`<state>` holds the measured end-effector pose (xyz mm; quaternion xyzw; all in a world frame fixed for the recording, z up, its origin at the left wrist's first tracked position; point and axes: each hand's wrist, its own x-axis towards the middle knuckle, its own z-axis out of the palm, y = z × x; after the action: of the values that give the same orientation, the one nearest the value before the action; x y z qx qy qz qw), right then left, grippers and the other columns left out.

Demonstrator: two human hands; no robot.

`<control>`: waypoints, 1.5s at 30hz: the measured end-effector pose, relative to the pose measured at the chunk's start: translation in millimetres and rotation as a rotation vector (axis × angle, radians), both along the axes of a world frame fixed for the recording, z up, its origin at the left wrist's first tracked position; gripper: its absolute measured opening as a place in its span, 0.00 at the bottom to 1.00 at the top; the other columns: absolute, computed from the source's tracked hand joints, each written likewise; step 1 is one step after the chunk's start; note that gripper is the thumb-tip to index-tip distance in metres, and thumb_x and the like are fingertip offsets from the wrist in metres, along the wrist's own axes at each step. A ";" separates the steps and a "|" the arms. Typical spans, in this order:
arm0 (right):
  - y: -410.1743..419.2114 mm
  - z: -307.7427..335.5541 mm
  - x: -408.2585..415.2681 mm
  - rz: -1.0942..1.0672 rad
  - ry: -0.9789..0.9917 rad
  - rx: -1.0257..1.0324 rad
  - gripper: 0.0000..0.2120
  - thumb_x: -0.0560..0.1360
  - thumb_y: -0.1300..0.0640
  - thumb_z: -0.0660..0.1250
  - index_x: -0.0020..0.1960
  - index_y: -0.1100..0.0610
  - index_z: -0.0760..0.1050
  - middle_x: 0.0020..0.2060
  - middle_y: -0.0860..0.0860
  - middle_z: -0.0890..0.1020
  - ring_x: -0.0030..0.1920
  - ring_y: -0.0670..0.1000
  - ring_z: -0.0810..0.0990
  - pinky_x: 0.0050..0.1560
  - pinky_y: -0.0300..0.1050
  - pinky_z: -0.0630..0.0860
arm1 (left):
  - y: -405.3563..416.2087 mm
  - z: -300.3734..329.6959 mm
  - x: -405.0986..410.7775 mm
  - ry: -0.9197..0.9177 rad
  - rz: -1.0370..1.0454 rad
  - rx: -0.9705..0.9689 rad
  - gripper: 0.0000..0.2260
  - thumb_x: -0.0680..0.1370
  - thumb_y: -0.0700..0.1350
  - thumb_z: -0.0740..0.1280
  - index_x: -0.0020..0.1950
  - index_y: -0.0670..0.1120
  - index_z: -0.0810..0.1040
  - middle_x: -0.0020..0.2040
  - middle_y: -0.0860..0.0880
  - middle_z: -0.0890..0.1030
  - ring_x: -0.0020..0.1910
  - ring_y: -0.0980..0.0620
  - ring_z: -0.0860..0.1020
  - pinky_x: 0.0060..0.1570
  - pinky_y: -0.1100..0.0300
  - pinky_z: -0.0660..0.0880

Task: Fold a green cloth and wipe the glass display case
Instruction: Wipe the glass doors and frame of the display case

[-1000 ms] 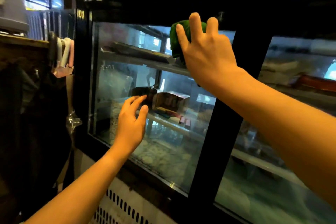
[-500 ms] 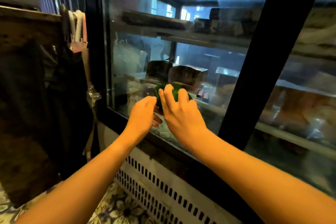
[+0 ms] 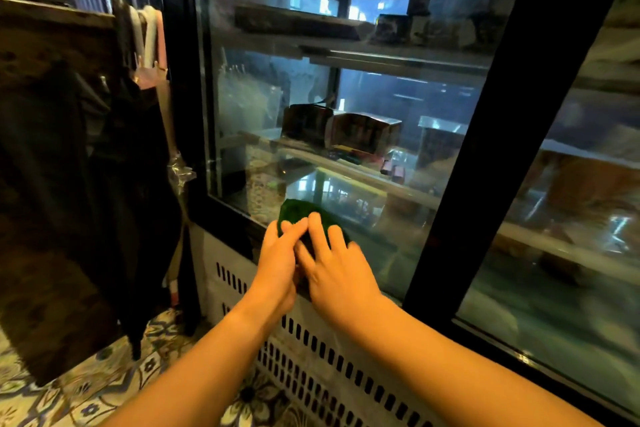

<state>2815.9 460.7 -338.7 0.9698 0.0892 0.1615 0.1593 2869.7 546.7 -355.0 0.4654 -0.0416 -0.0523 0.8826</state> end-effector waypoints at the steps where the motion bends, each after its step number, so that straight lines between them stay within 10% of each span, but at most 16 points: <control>1: -1.1 1.4 -4.0 0.031 0.067 0.079 0.39 0.79 0.52 0.59 0.80 0.51 0.36 0.79 0.59 0.42 0.67 0.61 0.61 0.52 0.53 0.73 | -3.3 0.4 -1.7 0.034 0.032 -0.069 0.11 0.77 0.40 0.68 0.58 0.47 0.75 0.47 0.45 0.83 0.40 0.52 0.85 0.33 0.61 0.79; 7: -29.3 54.6 -40.7 0.123 0.399 0.251 0.38 0.78 0.53 0.59 0.81 0.50 0.40 0.80 0.49 0.37 0.77 0.55 0.53 0.68 0.53 0.70 | -37.3 13.0 -7.7 -0.132 0.370 -0.046 0.35 0.73 0.30 0.71 0.70 0.58 0.61 0.55 0.50 0.77 0.43 0.64 0.82 0.40 0.69 0.77; 12: -69.4 147.3 -57.5 0.135 -0.523 -0.114 0.22 0.70 0.56 0.64 0.63 0.57 0.81 0.70 0.61 0.74 0.73 0.67 0.66 0.70 0.67 0.63 | -48.7 52.4 16.0 -0.725 0.610 0.254 0.28 0.76 0.41 0.68 0.69 0.65 0.66 0.66 0.44 0.72 0.65 0.53 0.74 0.64 0.63 0.70; 19: -119.3 187.4 -45.7 -0.225 -0.831 -0.066 0.32 0.80 0.40 0.52 0.81 0.51 0.54 0.80 0.58 0.46 0.78 0.67 0.44 0.66 0.80 0.56 | -45.1 79.8 46.9 -1.079 0.775 0.515 0.24 0.75 0.42 0.64 0.71 0.49 0.63 0.64 0.41 0.68 0.66 0.56 0.68 0.69 0.67 0.62; 32: -94.7 170.4 -25.1 -0.237 -0.882 -0.062 0.35 0.78 0.37 0.56 0.81 0.49 0.53 0.80 0.61 0.49 0.79 0.63 0.45 0.71 0.75 0.49 | -40.9 95.9 25.8 -0.993 0.763 0.730 0.24 0.78 0.42 0.64 0.72 0.52 0.61 0.65 0.43 0.67 0.62 0.44 0.70 0.65 0.64 0.61; 37: -77.7 170.9 -15.8 -0.276 -0.868 0.050 0.40 0.74 0.38 0.64 0.79 0.56 0.58 0.79 0.65 0.47 0.78 0.67 0.44 0.69 0.76 0.48 | -43.2 98.7 24.2 -0.997 0.746 0.834 0.29 0.76 0.37 0.67 0.72 0.50 0.59 0.66 0.38 0.68 0.61 0.36 0.71 0.61 0.41 0.71; 45: -57.4 167.4 12.2 -0.218 -0.895 -0.077 0.36 0.76 0.35 0.58 0.80 0.45 0.55 0.80 0.61 0.47 0.78 0.65 0.41 0.70 0.72 0.33 | -28.5 97.8 40.0 -1.126 0.686 0.790 0.25 0.76 0.42 0.66 0.71 0.50 0.62 0.65 0.41 0.69 0.61 0.40 0.72 0.60 0.47 0.73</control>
<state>2828.1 403.3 -171.4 0.8017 -0.0847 0.5434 0.2340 2909.7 518.2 -257.2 0.6895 -0.3162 0.4581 0.4633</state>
